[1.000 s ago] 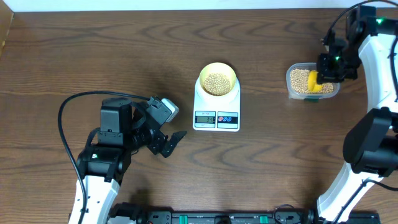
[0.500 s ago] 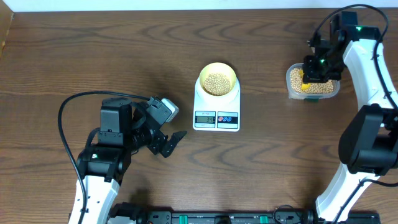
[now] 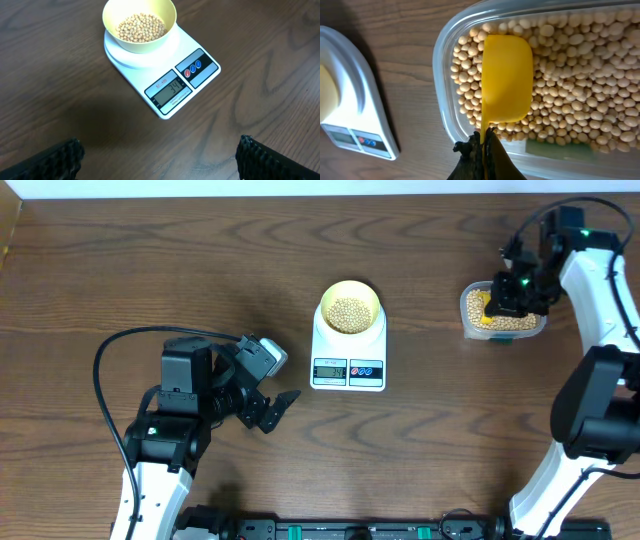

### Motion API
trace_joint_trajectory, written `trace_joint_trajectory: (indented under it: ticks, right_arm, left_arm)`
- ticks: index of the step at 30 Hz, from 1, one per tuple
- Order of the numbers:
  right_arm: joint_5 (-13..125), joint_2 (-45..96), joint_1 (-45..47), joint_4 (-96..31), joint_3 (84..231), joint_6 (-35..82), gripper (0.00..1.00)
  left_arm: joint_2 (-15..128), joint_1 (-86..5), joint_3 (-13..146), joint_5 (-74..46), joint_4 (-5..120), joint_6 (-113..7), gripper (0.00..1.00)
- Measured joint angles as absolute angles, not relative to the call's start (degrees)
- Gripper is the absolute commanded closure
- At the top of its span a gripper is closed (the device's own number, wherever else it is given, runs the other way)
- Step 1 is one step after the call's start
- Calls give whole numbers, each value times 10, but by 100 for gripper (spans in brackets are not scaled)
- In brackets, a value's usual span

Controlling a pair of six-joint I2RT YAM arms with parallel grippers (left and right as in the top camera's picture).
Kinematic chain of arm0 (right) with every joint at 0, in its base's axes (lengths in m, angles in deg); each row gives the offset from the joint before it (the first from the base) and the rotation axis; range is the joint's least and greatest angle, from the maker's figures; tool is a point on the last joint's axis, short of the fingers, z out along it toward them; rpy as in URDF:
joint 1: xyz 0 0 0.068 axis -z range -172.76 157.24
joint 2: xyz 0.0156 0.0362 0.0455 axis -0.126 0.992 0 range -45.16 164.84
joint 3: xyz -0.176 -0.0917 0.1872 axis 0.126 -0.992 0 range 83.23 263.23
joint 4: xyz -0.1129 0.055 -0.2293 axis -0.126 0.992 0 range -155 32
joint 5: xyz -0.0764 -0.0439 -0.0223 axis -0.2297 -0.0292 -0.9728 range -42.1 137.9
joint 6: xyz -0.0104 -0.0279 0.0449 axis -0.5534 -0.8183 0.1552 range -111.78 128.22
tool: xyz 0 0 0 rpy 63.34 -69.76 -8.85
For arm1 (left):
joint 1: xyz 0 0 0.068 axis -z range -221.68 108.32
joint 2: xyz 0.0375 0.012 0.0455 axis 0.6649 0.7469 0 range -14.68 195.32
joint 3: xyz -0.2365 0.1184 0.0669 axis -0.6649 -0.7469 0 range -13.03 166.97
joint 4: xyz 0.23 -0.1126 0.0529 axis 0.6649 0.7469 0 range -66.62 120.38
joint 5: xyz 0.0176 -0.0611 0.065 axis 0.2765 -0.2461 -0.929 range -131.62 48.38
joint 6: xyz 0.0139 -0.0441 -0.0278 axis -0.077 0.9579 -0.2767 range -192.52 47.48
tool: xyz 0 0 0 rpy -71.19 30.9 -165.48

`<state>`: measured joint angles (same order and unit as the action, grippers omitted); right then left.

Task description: Scoop item into bowl and weigh 50g on scale

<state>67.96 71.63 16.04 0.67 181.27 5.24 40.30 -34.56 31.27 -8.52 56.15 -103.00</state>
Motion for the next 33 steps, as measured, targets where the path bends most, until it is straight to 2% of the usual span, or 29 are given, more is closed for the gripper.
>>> trace_joint_trajectory:
  ticks: [15, 25, 33]
  right_arm:
    - [874, 717, 288, 31, 1810, 11, 99]
    - [929, 717, 314, 94, 1810, -40, 99]
    - [1002, 717, 314, 98, 1810, -81, 99]
  left_arm:
    - [403, -346, 313, -85, 562, -1030, 1]
    - [403, -346, 313, -85, 562, -1030, 1]
    - [403, -346, 313, -85, 562, -1030, 1]
